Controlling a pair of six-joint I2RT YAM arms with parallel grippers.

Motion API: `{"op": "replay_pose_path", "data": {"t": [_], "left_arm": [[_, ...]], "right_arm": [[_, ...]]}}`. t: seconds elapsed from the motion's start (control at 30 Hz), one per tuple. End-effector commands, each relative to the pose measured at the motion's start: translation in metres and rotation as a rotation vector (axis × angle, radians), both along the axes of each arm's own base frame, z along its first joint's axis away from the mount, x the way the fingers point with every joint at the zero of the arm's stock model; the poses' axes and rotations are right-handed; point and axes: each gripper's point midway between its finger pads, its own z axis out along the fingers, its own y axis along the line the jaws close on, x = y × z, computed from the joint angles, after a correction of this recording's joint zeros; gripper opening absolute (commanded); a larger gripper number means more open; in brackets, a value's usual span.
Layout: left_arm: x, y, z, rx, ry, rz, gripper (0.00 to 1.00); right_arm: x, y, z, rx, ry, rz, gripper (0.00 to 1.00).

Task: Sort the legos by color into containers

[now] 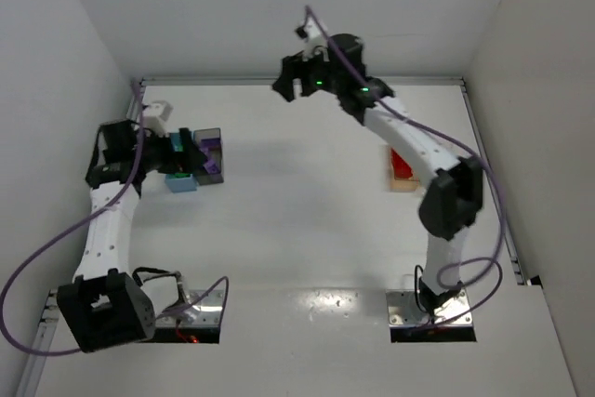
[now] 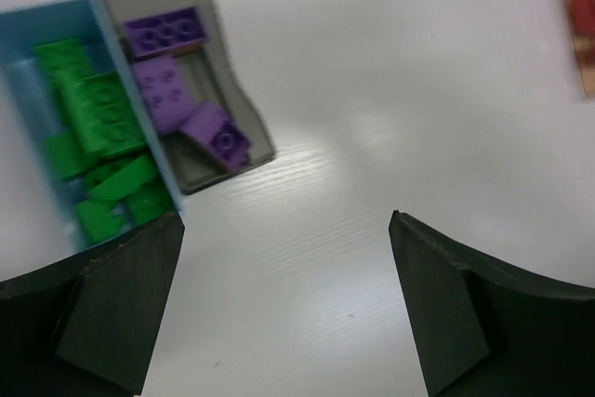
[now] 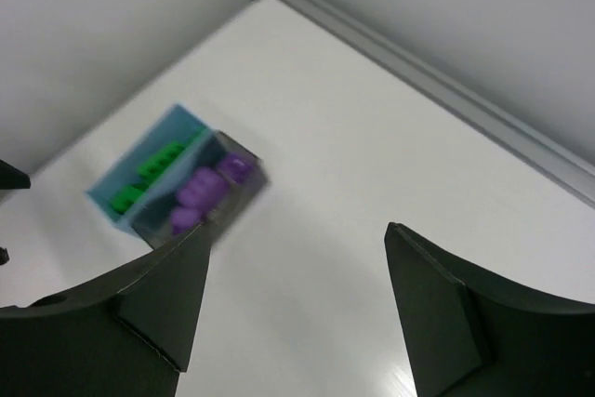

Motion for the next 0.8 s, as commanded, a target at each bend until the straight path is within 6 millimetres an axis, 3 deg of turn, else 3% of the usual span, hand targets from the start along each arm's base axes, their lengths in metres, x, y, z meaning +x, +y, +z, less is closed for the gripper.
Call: {"op": "replay_pose_path", "data": {"t": [0.0,0.03,0.07,0.1,0.13,0.17,0.23,0.27,0.3,0.37,0.5,0.67,0.77], "left_arm": [[0.024,-0.053,-0.001,0.049,0.0,-0.096,1.0],[0.028,-0.063,-0.008,0.071,0.017,-0.114,1.0],[0.032,-0.086,-0.012,0.079,0.026,-0.179,1.0],[0.035,-0.095,-0.014,0.09,0.035,-0.197,1.0],[0.04,-0.098,-0.018,0.128,0.04,-0.199,1.0],[0.044,-0.106,-0.016,0.143,0.044,-0.224,1.0],[0.045,-0.126,-0.031,0.169,0.087,-0.28,1.0],[0.044,-0.132,-0.035,0.171,0.102,-0.285,1.0],[0.041,-0.141,-0.039,0.172,0.11,-0.31,1.0],[0.042,-0.146,-0.036,0.163,0.099,-0.313,1.0],[0.044,-0.143,-0.043,0.163,0.097,-0.262,1.0],[0.045,-0.137,-0.047,0.173,0.076,-0.202,1.0],[0.041,-0.146,-0.043,0.178,0.056,-0.246,1.0]], "right_arm": [[-0.023,-0.094,-0.024,-0.164,0.076,-0.092,0.76],[-0.03,-0.109,-0.026,-0.174,0.088,-0.091,0.76],[-0.04,-0.138,-0.051,-0.223,0.152,-0.108,0.77],[-0.05,-0.155,-0.042,-0.227,0.144,-0.126,0.77],[-0.058,-0.167,-0.048,-0.239,0.161,-0.131,0.77],[-0.069,-0.19,-0.073,-0.277,0.228,-0.154,0.77],[-0.08,-0.214,-0.076,-0.29,0.238,-0.199,0.77],[-0.088,-0.227,-0.093,-0.316,0.27,-0.221,0.77],[-0.093,-0.244,-0.097,-0.312,0.278,-0.257,0.77],[-0.096,-0.259,-0.097,-0.298,0.281,-0.299,0.76],[-0.099,-0.27,-0.097,-0.279,0.296,-0.336,0.76],[-0.097,-0.273,-0.096,-0.227,0.329,-0.344,0.76],[-0.095,-0.277,-0.099,-0.222,0.345,-0.358,0.76]]}}
